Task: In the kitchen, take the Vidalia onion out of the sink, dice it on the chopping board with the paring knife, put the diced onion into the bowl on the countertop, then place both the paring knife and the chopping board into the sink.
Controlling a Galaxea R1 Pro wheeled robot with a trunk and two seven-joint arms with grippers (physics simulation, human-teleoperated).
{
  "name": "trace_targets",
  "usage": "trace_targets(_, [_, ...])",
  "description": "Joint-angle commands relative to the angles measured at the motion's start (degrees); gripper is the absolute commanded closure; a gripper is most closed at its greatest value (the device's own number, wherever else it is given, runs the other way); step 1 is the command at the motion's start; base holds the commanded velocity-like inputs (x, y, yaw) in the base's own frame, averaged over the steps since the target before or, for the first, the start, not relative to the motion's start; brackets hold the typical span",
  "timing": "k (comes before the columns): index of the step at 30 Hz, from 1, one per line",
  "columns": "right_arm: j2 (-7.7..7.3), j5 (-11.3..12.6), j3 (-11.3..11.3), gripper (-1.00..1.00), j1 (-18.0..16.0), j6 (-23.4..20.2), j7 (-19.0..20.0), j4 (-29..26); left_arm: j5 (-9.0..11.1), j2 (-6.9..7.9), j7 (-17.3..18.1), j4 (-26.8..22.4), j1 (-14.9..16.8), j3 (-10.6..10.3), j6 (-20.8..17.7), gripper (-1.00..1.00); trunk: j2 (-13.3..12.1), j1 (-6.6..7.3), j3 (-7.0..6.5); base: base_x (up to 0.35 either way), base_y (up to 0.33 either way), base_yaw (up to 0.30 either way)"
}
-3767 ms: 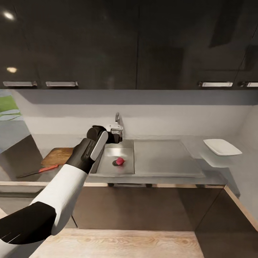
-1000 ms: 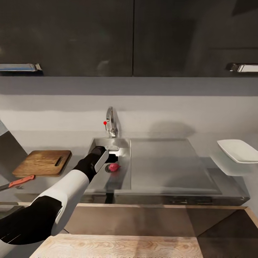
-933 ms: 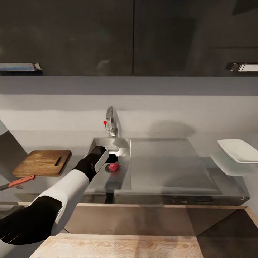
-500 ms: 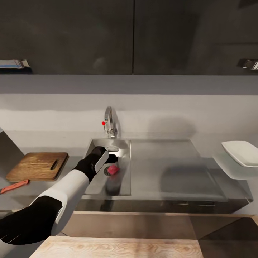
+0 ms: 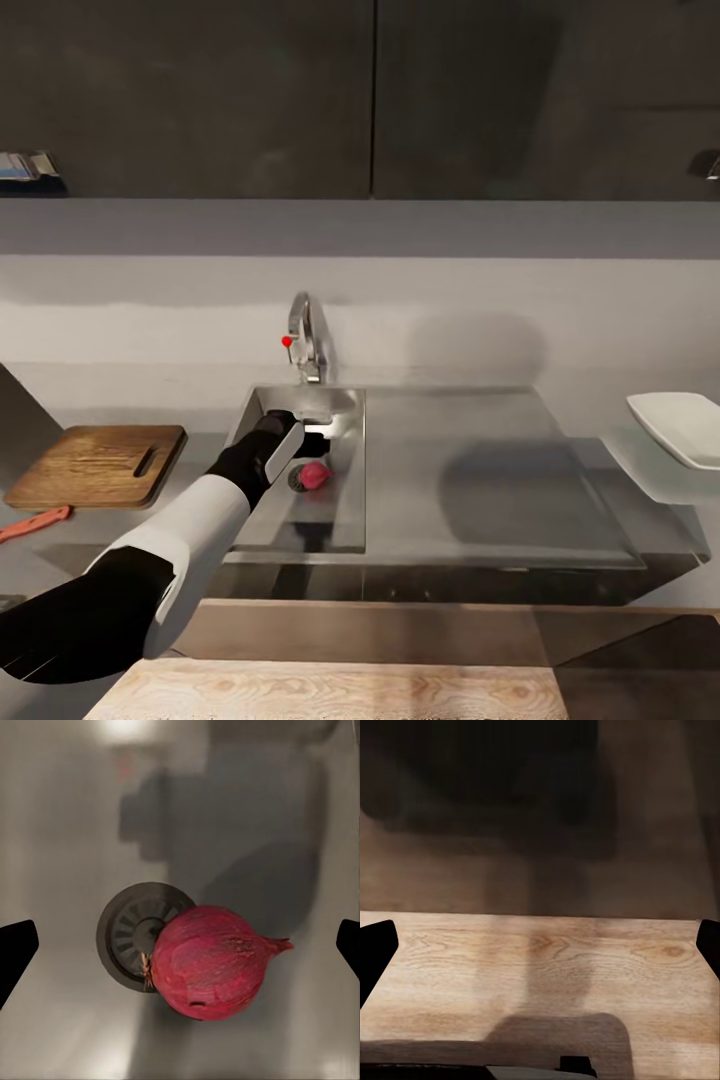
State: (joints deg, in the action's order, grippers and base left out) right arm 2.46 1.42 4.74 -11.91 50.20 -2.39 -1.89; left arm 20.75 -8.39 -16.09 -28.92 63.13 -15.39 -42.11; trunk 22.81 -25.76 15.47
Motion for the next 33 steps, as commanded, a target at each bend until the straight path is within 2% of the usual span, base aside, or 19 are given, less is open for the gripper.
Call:
trace_targets(1, [0.0,0.17,0.44,-1.0,-0.04,0.16,-0.25,0.04,0.6,0.04,-0.48,-0.05,0.04,-0.34,-0.16,-1.0,0.11,-0.03,0.2,0.003,0.0,0.0])
trace_targets(33, [0.0,0.17,0.46,-1.0,-0.04,0.16,-0.25,0.06,0.6,-0.33,-0.26,1.88,-0.2,-0.68,-0.25,-1.0,0.11,-0.03,3.12,0.034,-0.015,0.0])
